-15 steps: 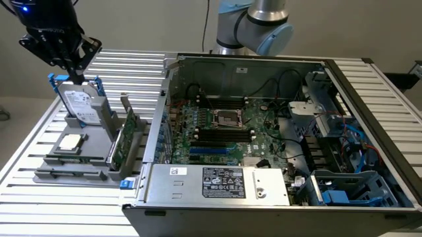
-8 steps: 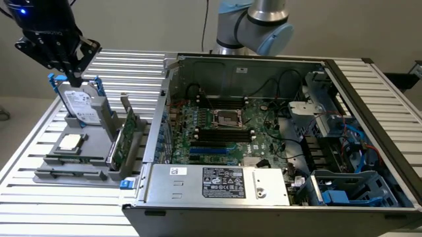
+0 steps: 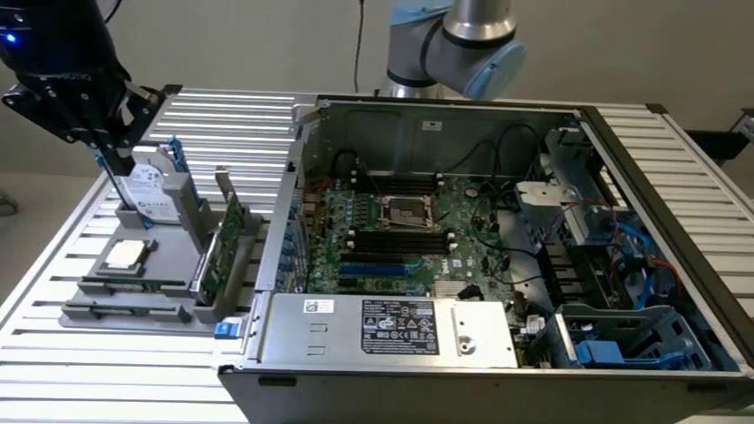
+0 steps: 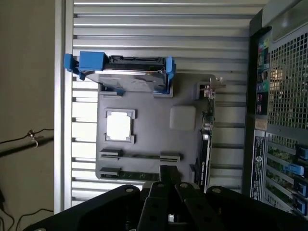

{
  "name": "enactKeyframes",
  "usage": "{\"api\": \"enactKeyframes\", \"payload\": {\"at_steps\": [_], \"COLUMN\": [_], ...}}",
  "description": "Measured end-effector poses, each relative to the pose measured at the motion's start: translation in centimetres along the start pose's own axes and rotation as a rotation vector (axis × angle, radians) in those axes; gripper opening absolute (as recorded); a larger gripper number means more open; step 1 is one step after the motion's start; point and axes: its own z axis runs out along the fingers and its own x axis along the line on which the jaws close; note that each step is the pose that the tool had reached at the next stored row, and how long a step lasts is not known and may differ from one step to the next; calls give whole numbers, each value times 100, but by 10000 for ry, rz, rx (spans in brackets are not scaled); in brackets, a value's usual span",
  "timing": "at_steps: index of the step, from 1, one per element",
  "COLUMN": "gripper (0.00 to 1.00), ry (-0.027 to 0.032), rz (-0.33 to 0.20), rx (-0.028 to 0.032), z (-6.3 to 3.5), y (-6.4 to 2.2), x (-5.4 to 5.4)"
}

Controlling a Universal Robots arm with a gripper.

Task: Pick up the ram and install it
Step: 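Reach for the ram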

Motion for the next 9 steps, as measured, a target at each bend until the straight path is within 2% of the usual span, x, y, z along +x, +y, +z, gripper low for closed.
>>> {"api": "enactKeyframes", "payload": {"at_steps": [9], "gripper": [11], "ry": [6], "rz": [-156], "rx": [7], "z": [8], "y": [-138], "x": [17]}}
